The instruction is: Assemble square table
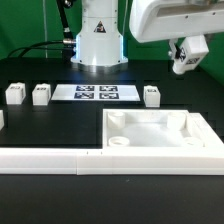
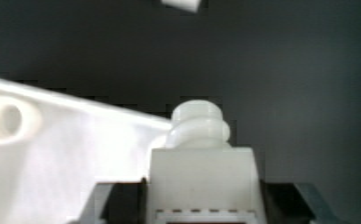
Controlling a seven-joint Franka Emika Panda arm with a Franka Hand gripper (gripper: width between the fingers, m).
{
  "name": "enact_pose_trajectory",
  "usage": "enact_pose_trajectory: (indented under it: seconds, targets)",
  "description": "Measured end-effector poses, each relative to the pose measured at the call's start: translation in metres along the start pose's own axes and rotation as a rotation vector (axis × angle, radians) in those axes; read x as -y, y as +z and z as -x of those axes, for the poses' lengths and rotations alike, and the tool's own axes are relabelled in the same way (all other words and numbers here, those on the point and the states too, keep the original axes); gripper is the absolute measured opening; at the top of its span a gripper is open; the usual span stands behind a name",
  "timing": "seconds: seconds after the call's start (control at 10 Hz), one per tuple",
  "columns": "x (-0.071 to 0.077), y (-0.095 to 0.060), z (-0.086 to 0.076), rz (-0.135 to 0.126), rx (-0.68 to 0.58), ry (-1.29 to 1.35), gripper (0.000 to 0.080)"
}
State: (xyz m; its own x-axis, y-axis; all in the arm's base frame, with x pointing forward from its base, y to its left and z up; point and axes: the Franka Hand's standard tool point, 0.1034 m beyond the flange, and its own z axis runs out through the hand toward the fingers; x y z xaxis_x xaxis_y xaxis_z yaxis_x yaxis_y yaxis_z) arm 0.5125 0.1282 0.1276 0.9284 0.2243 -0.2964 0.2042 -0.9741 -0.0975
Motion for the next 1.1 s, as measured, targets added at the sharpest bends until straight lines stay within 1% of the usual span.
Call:
enact_pose_trajectory:
  seconds: [0.1, 0.2, 0.3, 0.4, 0.5, 0.6, 0.7, 0.9, 1.0, 1.1]
  targets:
    - [-0.002, 0.005, 0.007, 0.009, -0.062, -0.003, 0.0291]
    - [-0.003, 0.002, 0.002, 0.015, -0.136, -0.003, 0.0291]
    - [-0.004, 0.002, -0.001, 0.023, -0.227, -0.004, 0.0291]
    - [-0.007, 0.003, -0.005, 0.028, -0.289, -0.032, 0.0291]
    - [-0.021, -0.005, -0.029, 0.026, -0.36, -0.073, 0.0291]
    - [-0.031, -0.017, -0.057, 0.038, -0.478, -0.078, 0.0291]
    - [-0.033, -0.024, -0.072, 0.05, -0.583, -0.083, 0.0291]
    - [-0.038, -0.022, -0.07, 0.073, -0.707, -0.086, 0.0291]
    - [-0.038, -0.018, -0.069, 0.073, -0.705, -0.086, 0.0291]
    - [-0.037, -0.019, -0.069, 0.073, -0.706, -0.086, 0.0291]
